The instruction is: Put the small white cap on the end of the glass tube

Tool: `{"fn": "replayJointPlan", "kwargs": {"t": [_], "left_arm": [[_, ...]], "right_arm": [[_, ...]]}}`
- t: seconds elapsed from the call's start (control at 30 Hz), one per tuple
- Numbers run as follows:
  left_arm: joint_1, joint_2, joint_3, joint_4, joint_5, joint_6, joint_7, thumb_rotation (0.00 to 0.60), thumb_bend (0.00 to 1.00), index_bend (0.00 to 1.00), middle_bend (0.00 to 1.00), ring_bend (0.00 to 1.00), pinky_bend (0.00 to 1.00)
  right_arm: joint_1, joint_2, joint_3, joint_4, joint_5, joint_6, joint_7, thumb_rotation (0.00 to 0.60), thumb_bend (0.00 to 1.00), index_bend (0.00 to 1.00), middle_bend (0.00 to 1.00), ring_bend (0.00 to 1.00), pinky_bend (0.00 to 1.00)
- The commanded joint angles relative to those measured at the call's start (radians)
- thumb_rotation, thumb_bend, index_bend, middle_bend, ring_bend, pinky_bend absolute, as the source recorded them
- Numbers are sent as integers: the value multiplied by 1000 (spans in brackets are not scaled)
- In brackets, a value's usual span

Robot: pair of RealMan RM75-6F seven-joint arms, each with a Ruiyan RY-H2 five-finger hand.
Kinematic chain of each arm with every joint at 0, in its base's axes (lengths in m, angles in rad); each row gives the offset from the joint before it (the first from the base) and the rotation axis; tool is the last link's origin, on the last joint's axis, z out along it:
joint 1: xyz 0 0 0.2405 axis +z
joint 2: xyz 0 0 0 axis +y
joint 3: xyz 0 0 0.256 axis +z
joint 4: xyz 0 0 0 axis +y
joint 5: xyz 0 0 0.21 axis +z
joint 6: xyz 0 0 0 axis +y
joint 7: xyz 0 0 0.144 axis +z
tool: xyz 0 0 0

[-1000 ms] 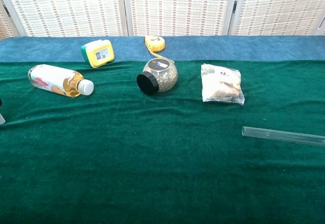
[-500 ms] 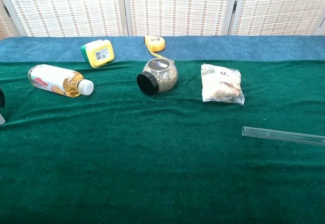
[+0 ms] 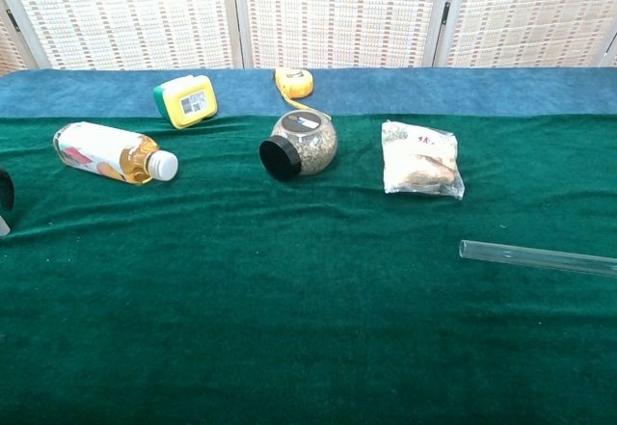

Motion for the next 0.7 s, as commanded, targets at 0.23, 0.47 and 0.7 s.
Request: {"fn": "replayJointPlan", "kwargs": {"t": [0.23, 0.47, 0.7], "left_arm": [[3, 0, -1, 11, 3, -2, -17, 600, 379, 471, 1000, 908, 812], [2, -4, -1, 22, 8, -7, -26, 600, 381, 484, 1000, 907, 812], [2, -6, -2, 29, 13, -9, -38, 600, 387, 493, 1000, 906, 812]], "right_arm": [[1, 0, 0, -4, -1, -2, -3, 600, 383, 52, 175, 223, 45], [0, 2, 0, -8, -3, 1, -5, 600, 383, 52, 175, 222, 45], [-3, 3, -1, -12, -5, 5, -8, 600, 383, 52, 175, 223, 45]]}}
